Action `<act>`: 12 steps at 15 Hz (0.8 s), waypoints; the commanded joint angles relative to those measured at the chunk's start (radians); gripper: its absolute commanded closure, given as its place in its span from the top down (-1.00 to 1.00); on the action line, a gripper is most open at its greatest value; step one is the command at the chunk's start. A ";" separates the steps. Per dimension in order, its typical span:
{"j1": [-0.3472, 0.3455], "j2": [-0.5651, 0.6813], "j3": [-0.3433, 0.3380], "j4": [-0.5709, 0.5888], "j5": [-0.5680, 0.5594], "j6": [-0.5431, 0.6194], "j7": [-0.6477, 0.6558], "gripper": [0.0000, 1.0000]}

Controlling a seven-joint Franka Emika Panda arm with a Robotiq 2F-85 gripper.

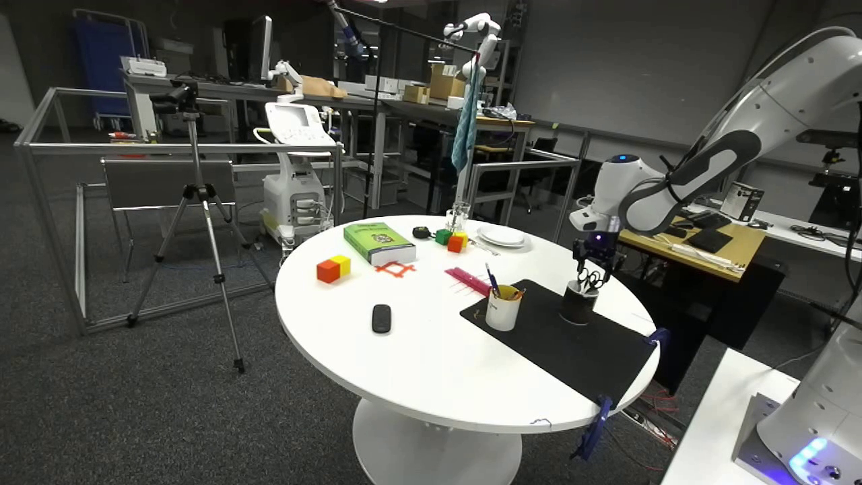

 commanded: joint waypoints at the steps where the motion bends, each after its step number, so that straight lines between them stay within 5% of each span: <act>1: 0.002 -0.007 -0.002 0.011 -0.015 0.001 -0.006 0.99; 12: 0.014 -0.039 0.040 0.055 0.129 -0.011 -0.010 1.00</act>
